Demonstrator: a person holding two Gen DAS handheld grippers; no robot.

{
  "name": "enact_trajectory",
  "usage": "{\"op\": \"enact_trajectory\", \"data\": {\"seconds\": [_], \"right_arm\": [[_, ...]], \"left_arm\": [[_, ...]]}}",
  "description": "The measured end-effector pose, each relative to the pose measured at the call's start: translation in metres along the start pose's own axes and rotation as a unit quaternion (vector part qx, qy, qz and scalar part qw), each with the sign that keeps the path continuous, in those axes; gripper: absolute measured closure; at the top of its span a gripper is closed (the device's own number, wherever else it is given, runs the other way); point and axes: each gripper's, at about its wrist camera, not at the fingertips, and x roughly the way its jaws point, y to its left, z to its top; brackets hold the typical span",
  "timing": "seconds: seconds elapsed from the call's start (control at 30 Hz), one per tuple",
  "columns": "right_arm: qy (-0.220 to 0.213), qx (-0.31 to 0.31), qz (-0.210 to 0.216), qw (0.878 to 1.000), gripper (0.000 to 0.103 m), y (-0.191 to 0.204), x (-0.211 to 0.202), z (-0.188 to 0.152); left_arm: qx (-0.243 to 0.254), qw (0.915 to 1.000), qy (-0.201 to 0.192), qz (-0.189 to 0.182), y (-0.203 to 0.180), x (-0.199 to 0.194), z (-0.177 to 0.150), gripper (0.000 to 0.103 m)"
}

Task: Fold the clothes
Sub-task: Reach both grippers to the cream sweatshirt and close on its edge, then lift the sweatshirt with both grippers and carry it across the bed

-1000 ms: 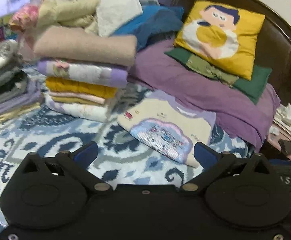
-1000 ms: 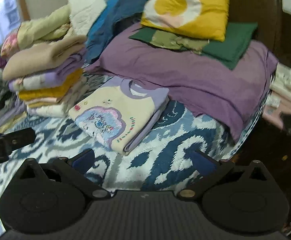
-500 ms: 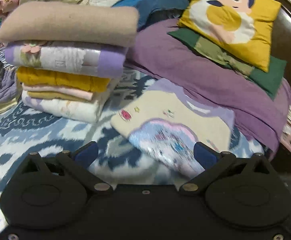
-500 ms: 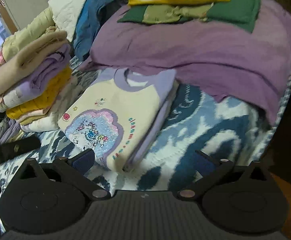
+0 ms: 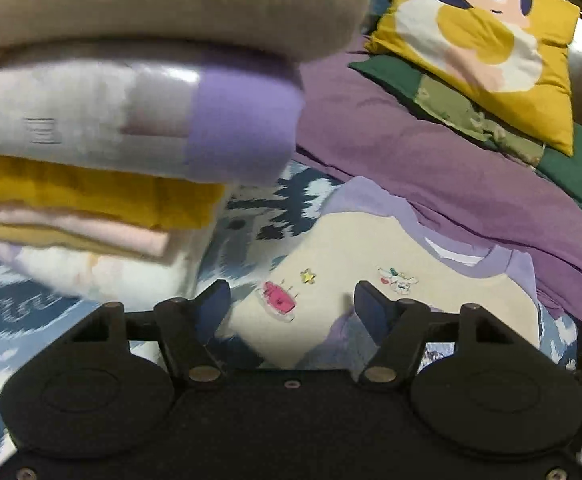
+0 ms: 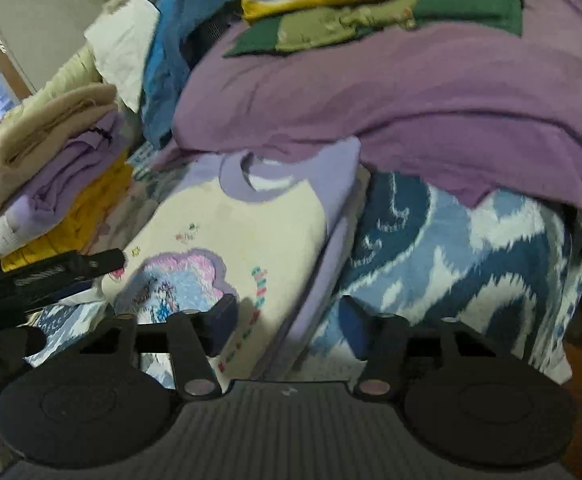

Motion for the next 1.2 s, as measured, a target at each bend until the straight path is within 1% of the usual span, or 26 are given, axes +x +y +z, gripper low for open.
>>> {"op": "enact_trajectory", "data": {"seconds": [0.03,0.07,0.1,0.13,0.17,0.2,0.23,0.27,0.3,0.33,0.37,0.47,0.6,0.67,0.73,0.77,0.8,0.9,0.97,1.03,1.1,1.17,1.2], "right_arm": [[-0.005,-0.006,-0.005,1.000,0.048,0.001,0.001,0.002],[-0.009,-0.008,-0.010,1.000,0.048,0.001,0.002,0.004],[-0.013,-0.008,-0.014,1.000,0.048,0.000,0.004,0.005],[-0.017,-0.009,-0.015,1.000,0.049,0.000,0.007,0.008],[-0.016,-0.013,-0.016,1.000,0.050,0.000,0.011,0.009],[-0.014,-0.017,-0.019,1.000,0.050,0.000,0.015,0.011],[-0.007,-0.020,-0.022,1.000,0.054,0.000,0.021,0.013],[-0.005,-0.024,-0.024,0.999,0.059,0.001,0.025,0.014],[-0.007,-0.026,-0.025,0.999,0.062,0.001,0.027,0.016],[-0.011,-0.034,-0.027,0.999,0.071,0.003,0.028,0.017],[-0.015,-0.047,-0.028,0.998,0.077,0.006,0.028,0.018],[-0.012,-0.058,-0.021,0.998,0.084,0.007,0.028,0.021],[-0.032,-0.068,0.005,0.997,0.088,0.010,0.003,0.029],[-0.041,-0.071,0.025,0.996,0.088,0.013,-0.015,0.034],[-0.054,-0.072,0.049,0.995,0.088,0.016,-0.037,0.039],[-0.064,-0.075,0.060,0.993,0.088,0.019,-0.050,0.043],[-0.075,-0.079,0.073,0.991,0.088,0.022,-0.065,0.047],[-0.113,-0.099,0.115,0.982,0.088,0.035,-0.112,0.064],[-0.131,-0.115,0.143,0.974,0.089,0.046,-0.140,0.076],[-0.136,-0.130,0.177,0.966,0.092,0.059,-0.161,0.084],[-0.136,-0.148,0.208,0.957,0.092,0.077,-0.176,0.086],[-0.126,-0.160,0.246,0.948,0.092,0.098,-0.186,0.083],[-0.114,-0.159,0.268,0.943,0.092,0.110,-0.187,0.081]], "left_arm": [[0.008,1.0000,0.000,-0.002,-0.002,0.004,0.001,0.035],[0.019,0.9998,0.003,-0.003,-0.005,0.009,0.001,0.038],[0.032,0.9994,0.009,-0.002,-0.008,0.013,0.000,0.051],[0.045,0.9989,0.015,0.000,-0.011,0.017,-0.001,0.059],[0.054,0.9984,0.019,0.005,-0.013,0.020,-0.003,0.060],[0.055,0.9983,0.018,0.004,-0.013,0.020,-0.004,0.065],[0.052,0.9985,0.017,-0.002,-0.013,0.019,-0.005,0.075],[0.050,0.9986,0.014,-0.004,-0.012,0.017,-0.006,0.082],[0.059,0.9982,0.014,0.000,-0.014,0.015,-0.006,0.095],[0.071,0.9974,0.013,0.005,-0.016,0.013,-0.006,0.095],[0.082,0.9965,0.013,0.009,-0.018,0.010,-0.006,0.096],[0.098,0.9951,0.010,0.009,-0.024,-0.002,-0.010,0.097],[0.096,0.9953,-0.011,0.002,-0.032,-0.041,-0.016,0.098],[0.078,0.9963,-0.034,-0.012,-0.035,-0.071,-0.012,0.098],[0.054,0.9957,-0.069,-0.029,-0.035,-0.110,-0.009,0.098],[0.036,0.9946,-0.087,-0.044,-0.034,-0.131,-0.009,0.098],[0.017,0.9925,-0.105,-0.059,-0.032,-0.152,-0.008,0.098],[-0.039,0.9844,-0.148,-0.087,-0.022,-0.209,-0.014,0.098],[-0.074,0.9783,-0.167,-0.098,-0.015,-0.241,-0.023,0.098],[-0.099,0.9744,-0.179,-0.094,-0.010,-0.270,-0.033,0.098],[-0.117,0.9720,-0.188,-0.080,-0.008,-0.297,-0.041,0.098],[-0.129,0.9702,-0.199,-0.051,-0.005,-0.327,-0.048,0.098],[-0.136,0.9686,-0.206,-0.033,-0.002,-0.342,-0.052,0.098]]}}
